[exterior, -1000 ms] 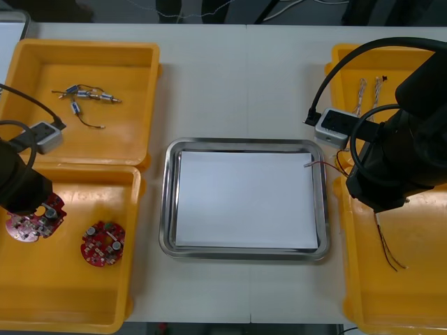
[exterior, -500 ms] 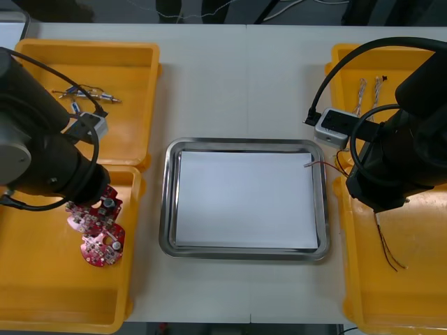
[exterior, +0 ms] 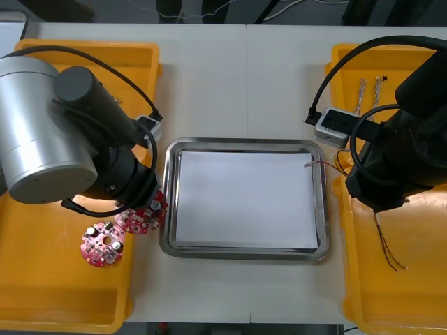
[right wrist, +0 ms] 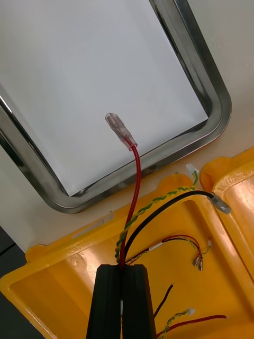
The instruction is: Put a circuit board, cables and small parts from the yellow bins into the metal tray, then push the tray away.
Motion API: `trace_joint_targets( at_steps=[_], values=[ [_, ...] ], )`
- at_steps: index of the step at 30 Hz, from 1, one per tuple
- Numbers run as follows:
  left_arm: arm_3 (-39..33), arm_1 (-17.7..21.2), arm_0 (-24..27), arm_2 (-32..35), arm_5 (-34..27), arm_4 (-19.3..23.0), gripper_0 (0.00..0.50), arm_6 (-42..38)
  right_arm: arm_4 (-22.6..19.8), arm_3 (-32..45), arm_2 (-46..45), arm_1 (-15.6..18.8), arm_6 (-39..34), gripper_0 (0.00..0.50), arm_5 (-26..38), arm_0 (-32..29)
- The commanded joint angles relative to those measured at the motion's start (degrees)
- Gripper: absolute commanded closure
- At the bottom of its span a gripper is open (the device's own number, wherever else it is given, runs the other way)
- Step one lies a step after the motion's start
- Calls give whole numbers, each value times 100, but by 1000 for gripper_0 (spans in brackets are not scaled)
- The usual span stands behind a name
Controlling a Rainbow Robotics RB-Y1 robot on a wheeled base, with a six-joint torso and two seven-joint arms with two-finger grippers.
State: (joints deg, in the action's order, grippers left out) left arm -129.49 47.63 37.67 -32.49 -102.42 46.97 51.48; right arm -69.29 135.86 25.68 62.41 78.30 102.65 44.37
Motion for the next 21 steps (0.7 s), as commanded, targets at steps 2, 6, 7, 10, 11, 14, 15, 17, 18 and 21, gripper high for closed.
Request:
trace_joint_targets(
  at_steps=[2, 6, 7, 10, 11, 14, 15, 17, 18, 21],
  values=[
    [38, -491, 391, -460, -50, -399, 500, -780, -15, 169, 7, -53, -175, 500, 0, 169],
    [258, -816, 505, -688, -41, -681, 500, -912, -23, 160, 7, -45, -175, 500, 0, 169],
    [319, -913, 540, -758, -41, -742, 500, -947, -23, 160, 7, -45, -166, 500, 0, 178],
    [513, -1133, 619, -890, -50, -936, 500, -1043, -23, 160, 7, -45, -166, 500, 0, 169],
    [548, -1177, 628, -917, -50, -971, 500, -1052, -23, 160, 7, -45, -166, 500, 0, 169],
    [750, -1396, 654, -1075, -24, -1208, 500, -1131, -23, 160, 7, -45, -175, 500, 0, 169],
    [776, -1423, 654, -1110, -6, -1252, 500, -1140, -23, 160, 7, -53, -175, 500, 0, 169],
    [908, -1493, 654, -1277, 108, -1428, 500, -1184, -23, 160, 7, -45, -175, 500, 0, 169],
    [943, -1511, 654, -1330, 152, -1480, 500, -1202, -23, 160, 7, -45, -175, 500, 0, 169],
    [1128, -1581, 654, -1558, 345, -1674, 500, -1289, -41, 160, 7, -53, -175, 500, 0, 169]
  ],
)
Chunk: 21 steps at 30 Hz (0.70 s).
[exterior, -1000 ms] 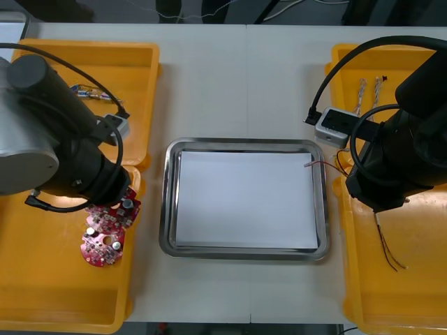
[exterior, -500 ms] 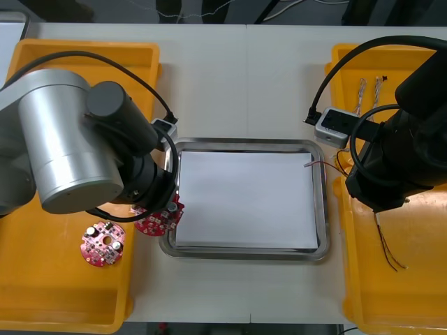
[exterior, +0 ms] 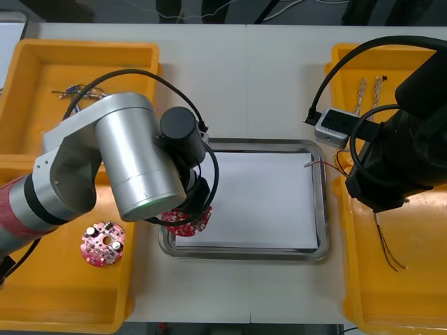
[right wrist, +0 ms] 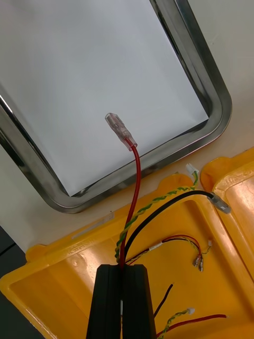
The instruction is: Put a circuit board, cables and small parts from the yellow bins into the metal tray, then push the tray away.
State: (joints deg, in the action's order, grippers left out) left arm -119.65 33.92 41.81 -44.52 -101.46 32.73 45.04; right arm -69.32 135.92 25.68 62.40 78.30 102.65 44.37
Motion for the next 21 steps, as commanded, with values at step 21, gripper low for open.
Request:
trace_joint_targets(
  at_steps=[21],
  values=[
    [662, -342, 205, -971, 873, -760, 500, -1129, -55, 154, 7, -53, -175, 500, 0, 168]
  ],
)
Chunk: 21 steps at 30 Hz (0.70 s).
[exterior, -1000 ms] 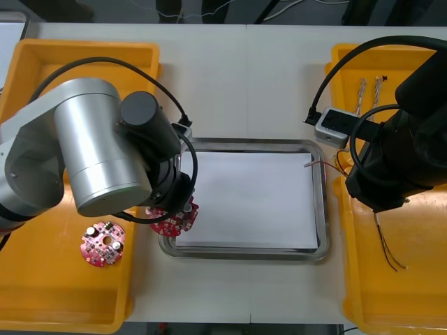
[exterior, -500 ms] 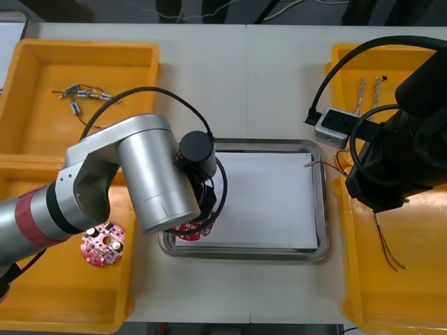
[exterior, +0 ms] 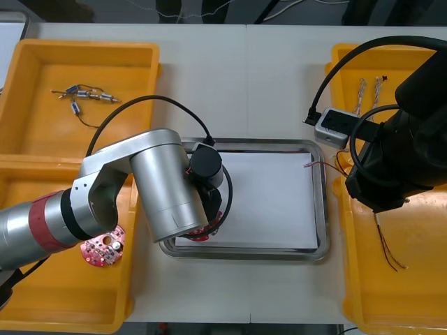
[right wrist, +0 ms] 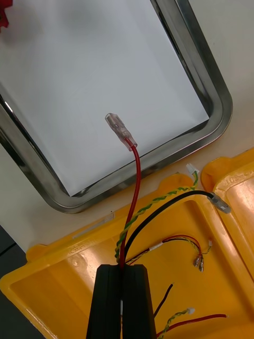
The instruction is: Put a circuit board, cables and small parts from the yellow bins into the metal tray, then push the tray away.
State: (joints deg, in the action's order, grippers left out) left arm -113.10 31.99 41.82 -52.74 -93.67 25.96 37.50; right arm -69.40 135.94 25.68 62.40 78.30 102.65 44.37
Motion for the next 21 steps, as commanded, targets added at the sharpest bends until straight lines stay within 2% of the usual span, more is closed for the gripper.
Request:
trace_joint_targets(
  at_steps=[1, 13, 18, 21],
  values=[
    [7, -149, 204, -148, 86, -82, 500, -383, -47, 152, 7, -44, -175, 500, 0, 168],
    [51, -132, 151, -219, 209, -135, 498, -489, -47, 152, 7, -44, -175, 500, 0, 168],
    [51, -132, 143, -228, 244, -126, 466, -550, -47, 152, 7, -52, -166, 500, 0, 168],
    [51, -132, 134, -254, 270, -135, 414, -585, -47, 152, 7, -44, -175, 500, 0, 168]
  ],
)
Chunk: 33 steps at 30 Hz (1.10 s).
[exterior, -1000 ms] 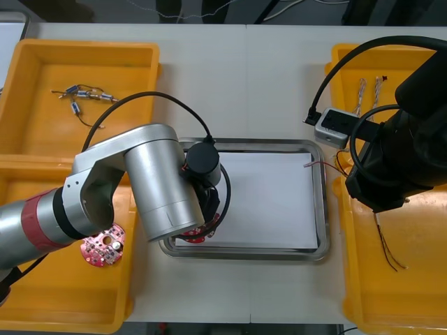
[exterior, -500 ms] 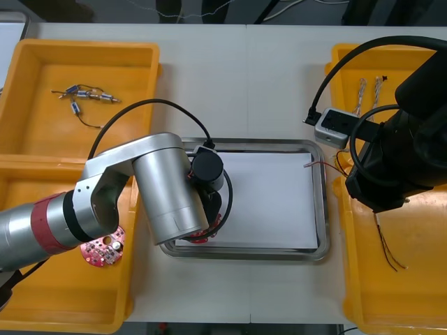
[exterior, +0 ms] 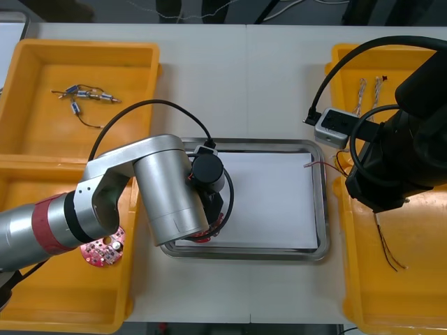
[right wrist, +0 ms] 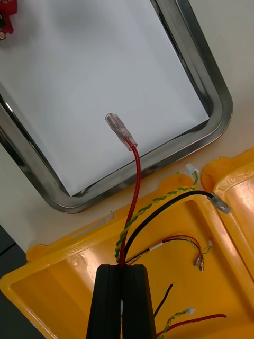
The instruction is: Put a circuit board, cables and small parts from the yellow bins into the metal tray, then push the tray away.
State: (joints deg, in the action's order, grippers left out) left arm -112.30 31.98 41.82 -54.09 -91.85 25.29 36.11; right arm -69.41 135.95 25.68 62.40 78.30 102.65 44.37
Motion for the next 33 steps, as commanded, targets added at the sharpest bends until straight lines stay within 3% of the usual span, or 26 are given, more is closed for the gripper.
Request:
trace_joint_targets(
  at_steps=[1, 3, 5, 6, 7, 25, 33],
  values=[
    [-29, -139, 134, -119, 88, -76, 395, -456, -47, 151, 7, -43, -166, 500, 0, 168],
    [-29, -131, 107, -128, 88, -76, 359, -474, -47, 151, 7, -52, -175, 500, 0, 168],
    [-38, -131, 99, -128, 88, -103, 187, -482, -47, 151, 7, -52, -175, 500, 0, 168],
    [-38, -131, 90, -128, 88, -103, 136, -491, -47, 151, 7, -52, -175, 500, 0, 168],
    [-38, -131, 72, -128, 88, -120, 11, -500, -47, 151, 7, -52, -166, 500, 0, 168],
    [-161, 71, 81, 92, 88, -103, 0, -553, -38, 151, 7, -193, -78, 500, 0, 168],
    [-556, 300, 116, 786, -369, 460, 0, -500, 50, 151, 323, -465, -43, 500, 0, 335]
  ],
)
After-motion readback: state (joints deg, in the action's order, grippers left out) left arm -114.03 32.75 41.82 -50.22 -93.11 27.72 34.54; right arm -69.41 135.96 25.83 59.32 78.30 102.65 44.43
